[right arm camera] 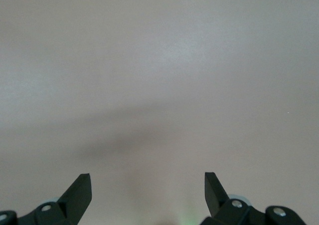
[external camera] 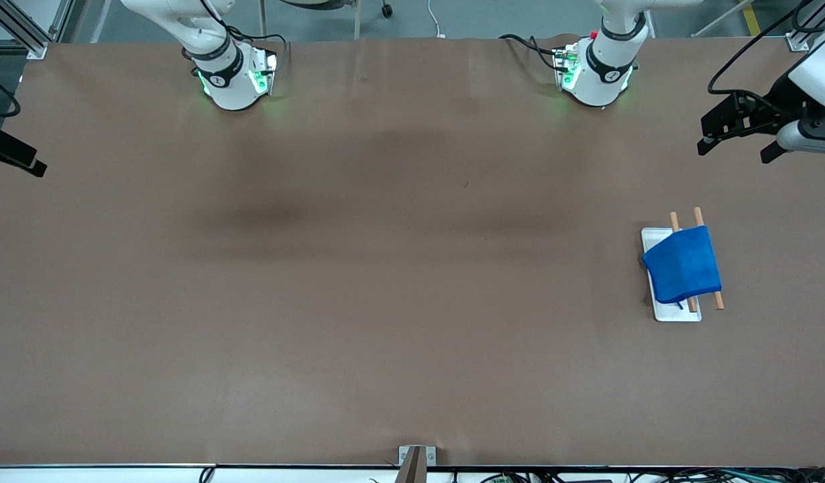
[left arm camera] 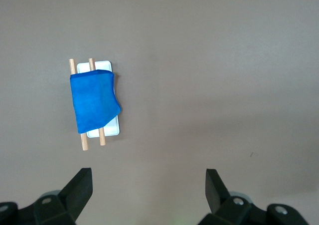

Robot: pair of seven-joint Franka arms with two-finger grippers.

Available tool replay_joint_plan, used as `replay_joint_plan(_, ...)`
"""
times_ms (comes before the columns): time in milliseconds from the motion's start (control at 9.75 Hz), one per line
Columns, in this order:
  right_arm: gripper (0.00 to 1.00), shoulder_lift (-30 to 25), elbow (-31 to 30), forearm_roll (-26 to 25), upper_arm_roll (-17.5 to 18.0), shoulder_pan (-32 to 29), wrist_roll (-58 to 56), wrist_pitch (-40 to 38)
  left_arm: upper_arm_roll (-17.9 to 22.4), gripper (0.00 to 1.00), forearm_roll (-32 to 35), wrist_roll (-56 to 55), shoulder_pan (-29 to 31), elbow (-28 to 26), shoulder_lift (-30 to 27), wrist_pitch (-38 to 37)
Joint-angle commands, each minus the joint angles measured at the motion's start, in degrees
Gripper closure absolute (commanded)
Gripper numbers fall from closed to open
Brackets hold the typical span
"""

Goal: Right arm passes towel to left arm to hang

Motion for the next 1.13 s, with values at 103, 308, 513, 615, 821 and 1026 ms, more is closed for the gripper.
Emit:
replay_joint_plan(103,0.00,-0.2,-0.1,-0.7,-0.1,0.0,-0.4,-0.2,0.4,0.00,0.9,-1.0,-0.7,-3.7,-1.3,-0.3)
replay_joint_plan(308,0.00,-0.2,-0.1,-0.7,-0.1,-0.1,-0.4,-0.2,0.1,0.00,1.0,-1.0,-0.6,-3.6,-0.9,-0.2)
replay_joint_plan(513,0.00,-0.2,-0.1,-0.7,-0.1,-0.1,-0.4,-0.2,-0.2,0.00,2.8,-1.2,-1.0,-0.6,2.7,-0.1)
replay_joint_plan(615,0.00,-0.2,-0.2,-0.7,-0.1,-0.1,-0.4,-0.2,-0.2,0.00,2.5,-1.5,-0.7,0.2,3.5,-0.1)
replay_joint_plan(821,0.00,-0.2,-0.2,-0.6,0.0,-0.1,-0.4,-0.2,-0.2,0.00,2.0,-1.7,-0.6,0.4,3.5,-0.3)
replay_joint_plan(1026,0.00,-0.2,-0.2,-0.6,-0.1,-0.1,-0.4,-0.3,-0.2,0.00,2.0,-1.5,-0.6,0.3,3.5,-0.2)
